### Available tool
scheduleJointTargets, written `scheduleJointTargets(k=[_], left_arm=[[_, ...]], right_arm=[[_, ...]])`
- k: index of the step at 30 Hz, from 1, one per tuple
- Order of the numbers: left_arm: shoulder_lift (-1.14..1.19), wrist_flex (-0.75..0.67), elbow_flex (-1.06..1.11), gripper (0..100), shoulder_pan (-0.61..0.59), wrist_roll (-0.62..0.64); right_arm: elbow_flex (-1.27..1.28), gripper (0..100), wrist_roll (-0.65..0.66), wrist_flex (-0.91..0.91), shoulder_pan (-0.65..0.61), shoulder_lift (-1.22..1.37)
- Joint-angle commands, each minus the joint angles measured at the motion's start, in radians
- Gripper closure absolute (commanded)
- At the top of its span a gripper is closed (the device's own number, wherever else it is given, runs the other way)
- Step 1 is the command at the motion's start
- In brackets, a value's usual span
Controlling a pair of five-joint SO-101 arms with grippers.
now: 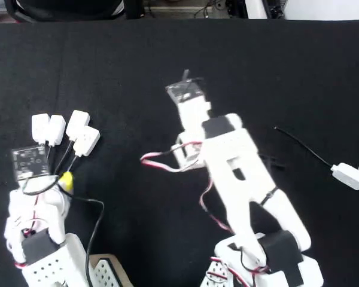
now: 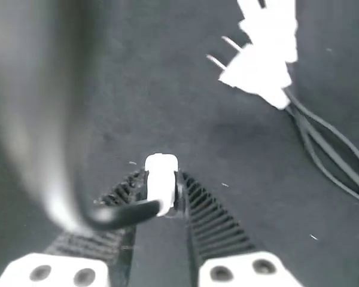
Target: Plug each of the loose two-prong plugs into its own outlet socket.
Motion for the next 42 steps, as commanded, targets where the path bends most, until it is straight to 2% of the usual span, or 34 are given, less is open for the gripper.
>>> scheduleJointTargets(k=[1,4,10,14,17,28,33,42], left_arm=[[0.118,-0.028,-0.166,71,-0.031,0.018],[0.333,-0.034,-0.323,71,-0.022,0.015],[0.81,-0.034,-0.615,71,0.174,-0.061],[1.03,-0.083,-0.696,71,0.311,-0.146],[1.158,-0.15,-0.719,71,0.366,-0.195],[1.461,-0.344,-0.779,71,0.427,-0.19],[1.528,-0.351,-0.788,72,0.486,-0.189],[1.528,-0.351,-0.823,72,0.45,-0.186]], right_arm=[[-0.045,98.7,0.078,-0.008,0.129,-0.002],[-0.001,98.7,0.123,-0.071,0.158,-0.002],[0.036,98.7,0.135,-0.095,0.161,-0.008],[0.036,98.7,0.135,-0.095,0.161,-0.008],[0.036,98.7,0.135,-0.095,0.161,-0.004],[0.039,98.7,0.135,-0.095,0.163,-0.004],[0.041,98.7,0.135,-0.095,0.163,-0.004],[0.041,98.7,0.135,-0.095,0.163,-0.004]])
